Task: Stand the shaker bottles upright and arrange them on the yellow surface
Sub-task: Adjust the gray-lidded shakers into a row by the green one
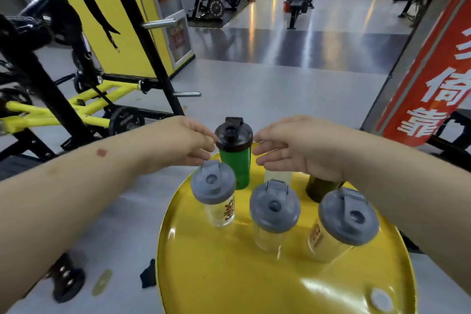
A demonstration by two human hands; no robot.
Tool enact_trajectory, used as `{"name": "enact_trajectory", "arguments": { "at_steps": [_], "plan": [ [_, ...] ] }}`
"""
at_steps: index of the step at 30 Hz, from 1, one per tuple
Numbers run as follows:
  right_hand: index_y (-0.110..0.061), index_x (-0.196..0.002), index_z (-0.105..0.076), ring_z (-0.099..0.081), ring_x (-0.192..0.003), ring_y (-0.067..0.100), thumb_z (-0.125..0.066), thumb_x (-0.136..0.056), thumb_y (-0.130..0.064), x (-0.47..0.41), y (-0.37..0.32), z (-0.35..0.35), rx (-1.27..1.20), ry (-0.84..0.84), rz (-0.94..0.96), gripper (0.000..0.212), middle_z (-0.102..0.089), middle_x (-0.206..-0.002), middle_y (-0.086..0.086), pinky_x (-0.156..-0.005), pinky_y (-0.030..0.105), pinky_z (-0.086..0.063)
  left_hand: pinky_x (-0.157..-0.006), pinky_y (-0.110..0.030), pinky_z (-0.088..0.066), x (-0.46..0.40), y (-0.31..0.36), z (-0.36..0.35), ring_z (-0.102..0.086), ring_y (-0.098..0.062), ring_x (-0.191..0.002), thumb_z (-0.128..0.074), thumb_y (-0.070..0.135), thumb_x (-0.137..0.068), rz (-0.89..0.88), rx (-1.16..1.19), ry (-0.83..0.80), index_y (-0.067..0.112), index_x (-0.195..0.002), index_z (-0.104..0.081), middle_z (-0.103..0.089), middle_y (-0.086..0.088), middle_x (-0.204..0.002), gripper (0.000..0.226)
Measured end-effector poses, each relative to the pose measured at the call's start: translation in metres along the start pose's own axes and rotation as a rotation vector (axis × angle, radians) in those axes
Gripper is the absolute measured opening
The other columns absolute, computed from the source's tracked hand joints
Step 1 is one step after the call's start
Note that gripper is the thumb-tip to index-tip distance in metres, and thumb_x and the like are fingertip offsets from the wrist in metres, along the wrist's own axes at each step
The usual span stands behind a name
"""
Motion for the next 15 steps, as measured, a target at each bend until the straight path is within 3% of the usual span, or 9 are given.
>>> {"name": "enact_trajectory", "arguments": {
  "at_steps": [2, 6, 10, 15],
  "plan": [
    [-0.005, -0.124, -0.061, -0.067, -0.116, 0.037, -0.056, -0.102, -0.037, -0.002, 0.009, -0.026, 0.013, -0.085, -0.082, 0.039, -0.066, -0.128, 0.023, -0.102, 0.042, -0.054, -0.077, -0.024, -0.059, 0.001, -0.023, 0.009, -0.071, -0.022, -0.105, -0.064, 0.013, -0.096, 0.030, -0.011, -0.001, 0.012, -0.118, -0.068, -0.072, -0.014, -0.116, 0.023],
    [0.000, -0.145, -0.047, -0.055, -0.133, 0.039, -0.048, -0.099, -0.058, -0.015, 0.021, -0.055, -0.016, -0.112, -0.193, 0.073, -0.050, -0.149, 0.024, -0.108, 0.042, -0.049, -0.095, -0.036, -0.056, -0.005, -0.060, 0.012, -0.066, -0.027, -0.112, -0.066, 0.011, -0.094, 0.063, -0.023, -0.012, 0.009, -0.129, -0.061, -0.066, -0.013, -0.121, 0.036],
    [0.002, -0.153, -0.036, -0.044, -0.143, 0.041, -0.040, -0.097, -0.068, -0.027, 0.032, -0.065, -0.023, -0.065, -0.253, 0.090, -0.036, -0.160, 0.026, -0.110, 0.043, -0.044, -0.089, -0.039, -0.059, -0.008, -0.085, 0.014, -0.069, -0.032, -0.104, -0.061, 0.013, -0.097, 0.152, 0.180, -0.022, 0.004, -0.117, -0.064, -0.067, -0.020, -0.116, 0.022],
    [0.004, -0.155, -0.031, -0.040, -0.146, 0.040, -0.036, -0.095, -0.074, -0.031, 0.044, -0.070, -0.066, -0.029, -0.301, 0.098, -0.032, -0.163, 0.025, -0.113, 0.044, -0.042, -0.087, -0.044, -0.058, -0.010, -0.106, 0.009, -0.068, -0.042, -0.107, -0.052, 0.026, -0.103, 0.269, 0.428, -0.111, -0.007, -0.118, -0.063, -0.062, -0.031, -0.128, 0.038]
  ]
}}
Point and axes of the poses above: each hand's wrist, its own x-axis away from the middle knuckle, its own z-axis out of the back of the hand, y = z × x, the point moved 10 cm from there along -x, towards the middle knuckle
